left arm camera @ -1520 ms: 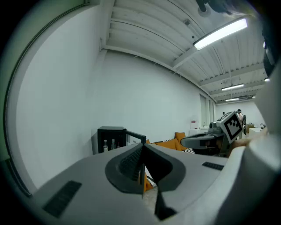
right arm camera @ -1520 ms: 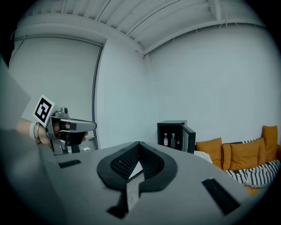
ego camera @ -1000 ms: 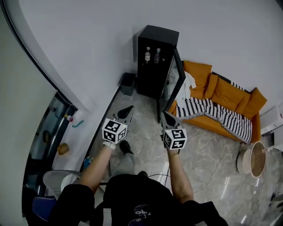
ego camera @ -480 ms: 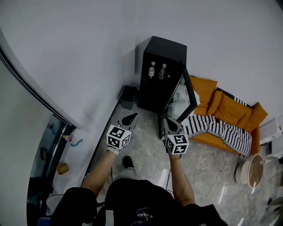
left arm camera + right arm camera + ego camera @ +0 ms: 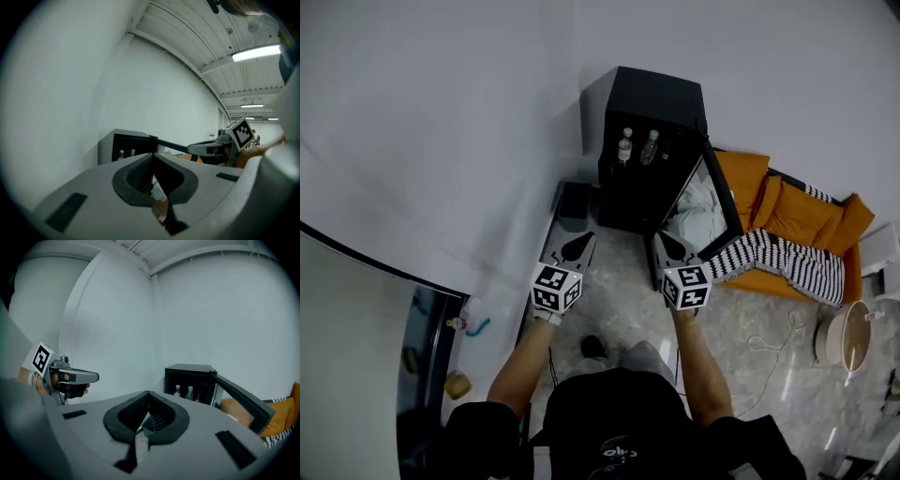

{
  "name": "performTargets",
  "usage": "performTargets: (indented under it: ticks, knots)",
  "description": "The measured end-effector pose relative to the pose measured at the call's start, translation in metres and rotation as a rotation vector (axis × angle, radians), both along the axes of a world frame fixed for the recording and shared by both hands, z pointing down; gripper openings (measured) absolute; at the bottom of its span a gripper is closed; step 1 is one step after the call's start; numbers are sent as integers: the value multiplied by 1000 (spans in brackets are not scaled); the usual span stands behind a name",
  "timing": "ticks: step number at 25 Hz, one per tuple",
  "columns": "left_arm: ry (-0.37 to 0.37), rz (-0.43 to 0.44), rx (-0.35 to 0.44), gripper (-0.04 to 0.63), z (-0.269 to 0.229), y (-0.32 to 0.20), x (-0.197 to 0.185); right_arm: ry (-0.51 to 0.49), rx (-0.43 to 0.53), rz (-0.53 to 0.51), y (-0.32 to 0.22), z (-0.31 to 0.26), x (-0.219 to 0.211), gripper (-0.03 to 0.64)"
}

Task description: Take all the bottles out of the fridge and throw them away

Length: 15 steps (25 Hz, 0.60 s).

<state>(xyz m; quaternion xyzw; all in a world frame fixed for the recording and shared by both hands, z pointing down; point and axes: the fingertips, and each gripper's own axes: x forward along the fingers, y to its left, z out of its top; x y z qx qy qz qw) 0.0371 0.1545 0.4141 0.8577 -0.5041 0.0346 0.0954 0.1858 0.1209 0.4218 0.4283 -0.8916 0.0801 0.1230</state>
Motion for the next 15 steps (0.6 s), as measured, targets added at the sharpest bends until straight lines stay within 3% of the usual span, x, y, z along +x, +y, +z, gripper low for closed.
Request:
performTargets:
  ticks: [15]
  knots:
    - [-19, -72, -31, 8, 17, -121, -35, -10, -7, -78, -144, 18, -43, 8]
